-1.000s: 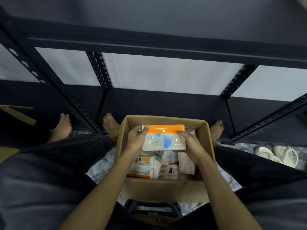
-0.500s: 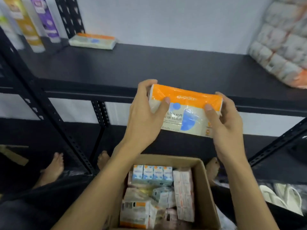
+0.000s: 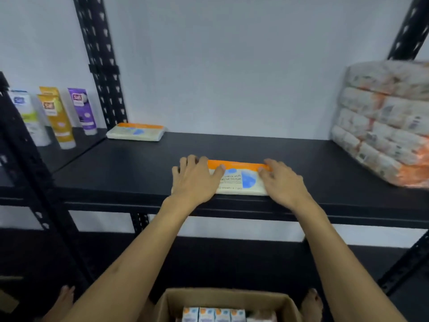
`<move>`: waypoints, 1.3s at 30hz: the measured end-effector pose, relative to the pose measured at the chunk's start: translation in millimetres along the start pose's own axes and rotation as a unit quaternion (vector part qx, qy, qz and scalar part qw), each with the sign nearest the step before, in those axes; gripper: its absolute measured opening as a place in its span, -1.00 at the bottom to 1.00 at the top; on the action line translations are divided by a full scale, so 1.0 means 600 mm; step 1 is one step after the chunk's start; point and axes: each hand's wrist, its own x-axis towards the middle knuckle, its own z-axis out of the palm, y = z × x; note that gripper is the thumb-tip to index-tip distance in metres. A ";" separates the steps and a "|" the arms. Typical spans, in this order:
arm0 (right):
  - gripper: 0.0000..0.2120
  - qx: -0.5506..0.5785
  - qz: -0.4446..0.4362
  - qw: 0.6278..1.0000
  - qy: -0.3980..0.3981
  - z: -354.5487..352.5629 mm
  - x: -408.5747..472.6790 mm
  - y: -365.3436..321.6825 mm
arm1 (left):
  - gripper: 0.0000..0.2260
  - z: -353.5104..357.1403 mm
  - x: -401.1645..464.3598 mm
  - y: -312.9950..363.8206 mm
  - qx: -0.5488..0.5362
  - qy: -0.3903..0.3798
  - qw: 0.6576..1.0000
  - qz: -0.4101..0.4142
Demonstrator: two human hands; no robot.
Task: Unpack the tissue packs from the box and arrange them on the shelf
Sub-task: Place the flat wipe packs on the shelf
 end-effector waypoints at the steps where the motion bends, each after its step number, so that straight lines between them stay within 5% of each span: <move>1: -0.55 -0.004 0.005 1.000 -0.014 -0.002 0.003 0.000 | -0.45 0.003 0.001 -0.002 -0.002 -0.002 1.000 -0.003; 8: -0.50 0.004 0.016 0.999 -0.047 -0.014 0.008 0.000 | -0.38 -0.009 0.015 0.001 -0.001 -0.048 0.999 -0.019; 12: -0.44 0.084 -0.011 0.996 -0.002 -0.020 0.005 -0.005 | -0.35 -0.036 0.026 0.010 -0.018 -0.076 0.997 0.011; 19: -0.52 -0.144 -0.157 0.977 0.004 -0.003 0.006 -0.041 | -0.54 -0.023 0.018 0.056 0.104 -0.052 0.975 0.190; 39: -0.49 -0.033 -0.093 0.992 -0.076 0.000 0.006 0.028 | -0.51 -0.006 0.000 -0.016 0.002 -0.113 0.986 0.126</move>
